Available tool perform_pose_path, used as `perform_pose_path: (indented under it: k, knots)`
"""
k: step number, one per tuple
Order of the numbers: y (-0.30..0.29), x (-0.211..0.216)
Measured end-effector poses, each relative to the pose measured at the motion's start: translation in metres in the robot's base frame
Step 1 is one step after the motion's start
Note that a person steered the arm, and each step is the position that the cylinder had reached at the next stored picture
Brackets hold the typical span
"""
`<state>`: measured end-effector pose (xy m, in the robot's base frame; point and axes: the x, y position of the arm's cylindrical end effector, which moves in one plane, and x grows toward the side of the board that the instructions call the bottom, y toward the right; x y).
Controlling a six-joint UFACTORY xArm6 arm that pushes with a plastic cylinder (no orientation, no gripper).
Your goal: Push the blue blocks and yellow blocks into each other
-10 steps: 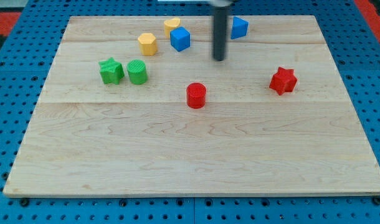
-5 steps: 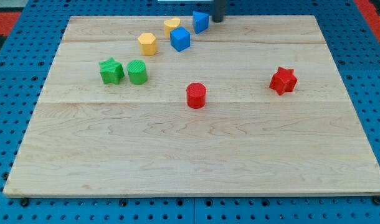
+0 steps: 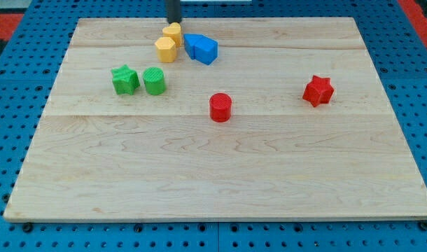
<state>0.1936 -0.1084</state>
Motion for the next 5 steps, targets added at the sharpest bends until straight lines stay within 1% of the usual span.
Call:
perform_pose_path:
  k: [1, 2, 3, 4, 5]
  knots:
    - [-0.009, 0.044]
    - [0.018, 0.047]
    - [0.025, 0.039]
    - [-0.002, 0.055]
    - [-0.022, 0.083]
